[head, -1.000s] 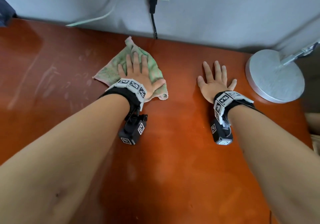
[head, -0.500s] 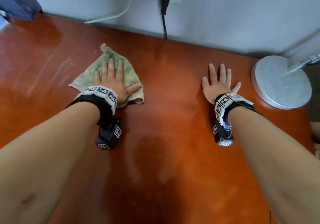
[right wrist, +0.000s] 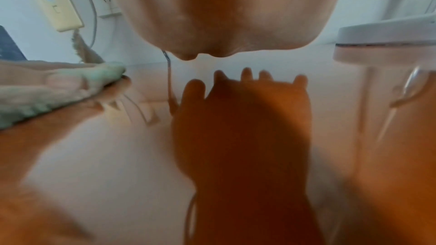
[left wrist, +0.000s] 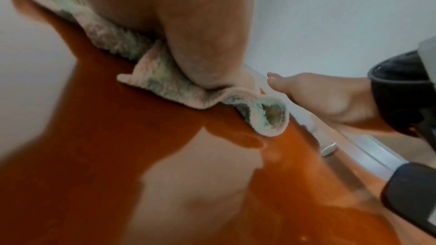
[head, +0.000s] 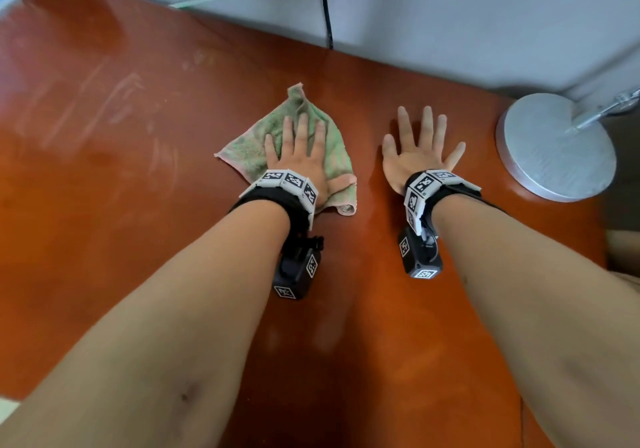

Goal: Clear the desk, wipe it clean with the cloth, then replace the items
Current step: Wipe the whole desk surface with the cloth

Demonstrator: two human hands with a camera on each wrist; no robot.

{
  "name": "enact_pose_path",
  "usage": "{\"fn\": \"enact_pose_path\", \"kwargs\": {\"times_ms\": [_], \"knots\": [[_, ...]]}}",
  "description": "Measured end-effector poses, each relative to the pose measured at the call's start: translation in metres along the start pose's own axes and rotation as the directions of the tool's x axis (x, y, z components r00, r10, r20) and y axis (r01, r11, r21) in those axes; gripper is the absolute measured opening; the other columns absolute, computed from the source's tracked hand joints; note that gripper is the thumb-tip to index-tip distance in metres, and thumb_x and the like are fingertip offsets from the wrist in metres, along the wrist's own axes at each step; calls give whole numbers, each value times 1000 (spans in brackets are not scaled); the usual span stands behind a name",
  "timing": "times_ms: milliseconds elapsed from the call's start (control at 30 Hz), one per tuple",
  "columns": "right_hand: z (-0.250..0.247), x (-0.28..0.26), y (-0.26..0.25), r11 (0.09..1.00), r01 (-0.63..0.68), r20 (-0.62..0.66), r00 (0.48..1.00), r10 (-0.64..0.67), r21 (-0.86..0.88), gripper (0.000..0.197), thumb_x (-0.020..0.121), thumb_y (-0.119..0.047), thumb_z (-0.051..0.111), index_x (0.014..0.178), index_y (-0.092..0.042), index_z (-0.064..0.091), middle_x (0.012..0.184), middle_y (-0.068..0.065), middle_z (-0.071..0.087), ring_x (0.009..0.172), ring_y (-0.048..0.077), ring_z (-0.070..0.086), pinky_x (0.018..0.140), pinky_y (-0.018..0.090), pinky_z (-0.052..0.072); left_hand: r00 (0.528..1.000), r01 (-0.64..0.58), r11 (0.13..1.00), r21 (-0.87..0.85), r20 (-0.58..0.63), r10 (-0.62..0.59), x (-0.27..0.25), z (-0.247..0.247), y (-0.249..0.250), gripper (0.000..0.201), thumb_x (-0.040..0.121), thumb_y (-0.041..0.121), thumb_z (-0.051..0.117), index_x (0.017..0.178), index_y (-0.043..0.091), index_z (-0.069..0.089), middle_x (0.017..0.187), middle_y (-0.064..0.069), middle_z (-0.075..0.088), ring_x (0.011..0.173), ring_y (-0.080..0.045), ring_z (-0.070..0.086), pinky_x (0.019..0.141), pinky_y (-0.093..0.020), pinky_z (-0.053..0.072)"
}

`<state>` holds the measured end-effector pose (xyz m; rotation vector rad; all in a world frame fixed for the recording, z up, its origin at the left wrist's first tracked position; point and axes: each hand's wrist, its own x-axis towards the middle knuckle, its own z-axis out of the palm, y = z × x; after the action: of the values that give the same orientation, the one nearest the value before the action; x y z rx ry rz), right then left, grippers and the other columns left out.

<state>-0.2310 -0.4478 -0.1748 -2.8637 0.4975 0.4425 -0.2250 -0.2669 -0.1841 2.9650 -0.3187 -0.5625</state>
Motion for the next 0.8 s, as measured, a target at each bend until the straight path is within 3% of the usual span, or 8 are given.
{"fn": "enact_pose_path", "kwargs": {"times_ms": [233, 433, 800], "knots": [[21, -46, -12, 1000, 30, 80, 996, -29, -5, 64, 95, -60, 15, 149, -45, -14, 159, -6, -26, 144, 21, -28, 112, 62, -15, 997, 74, 997, -30, 19, -73, -27, 5, -46, 104, 73, 87, 22, 150, 30, -17, 157, 2, -25, 144, -21, -22, 117, -51, -9], [27, -85, 2, 998, -48, 63, 997, 46, 28, 68, 93, -64, 16, 149, -44, -17, 159, -5, -26, 144, 23, -28, 112, 62, -14, 984, 181, 982, -49, 10, -180, -53, 4, -95, 103, 75, 84, 27, 150, 29, -15, 157, 1, -22, 145, -22, -20, 117, -51, -6], [44, -152, -19, 988, -59, 122, 992, 42, 145, 69, 93, -65, 26, 148, -49, -12, 159, -9, -25, 145, 19, -27, 113, 60, -11, 995, 101, 995, -27, -7, -101, -92, 16, -100, 104, 75, 85, 23, 151, 25, -16, 157, -3, -21, 145, -27, -18, 116, -54, -6]]}}
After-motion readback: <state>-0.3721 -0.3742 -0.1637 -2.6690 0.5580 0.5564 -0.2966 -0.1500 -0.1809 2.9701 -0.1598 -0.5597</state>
